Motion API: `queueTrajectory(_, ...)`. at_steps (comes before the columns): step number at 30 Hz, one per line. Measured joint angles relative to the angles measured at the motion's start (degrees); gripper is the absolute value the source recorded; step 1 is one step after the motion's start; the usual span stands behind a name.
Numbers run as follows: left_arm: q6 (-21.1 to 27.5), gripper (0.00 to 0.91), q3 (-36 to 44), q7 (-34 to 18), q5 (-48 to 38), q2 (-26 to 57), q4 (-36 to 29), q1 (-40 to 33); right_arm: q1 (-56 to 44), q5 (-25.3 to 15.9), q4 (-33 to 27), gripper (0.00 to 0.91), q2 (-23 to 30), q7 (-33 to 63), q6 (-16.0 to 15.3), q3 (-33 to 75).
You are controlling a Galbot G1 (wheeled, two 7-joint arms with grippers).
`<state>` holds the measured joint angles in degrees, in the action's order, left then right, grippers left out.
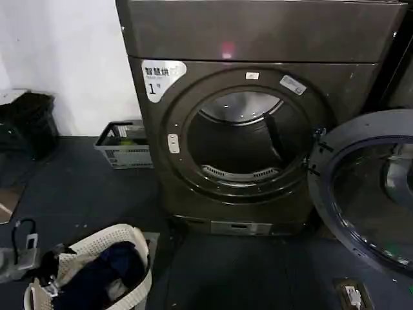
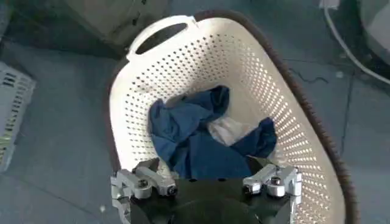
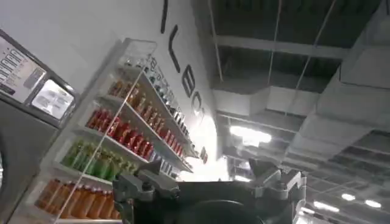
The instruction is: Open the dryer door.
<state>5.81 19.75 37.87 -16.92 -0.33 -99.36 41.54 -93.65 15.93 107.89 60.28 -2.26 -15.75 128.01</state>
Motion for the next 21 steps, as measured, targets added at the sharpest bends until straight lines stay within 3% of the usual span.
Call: queueTrajectory(21, -2.3, 0.907, -0.7, 2.0, 3.2, 1.1, 0.0, 0.1, 0.0, 0.1, 0.5, 0.907, 1.3, -0.1, 0.3, 0.1)
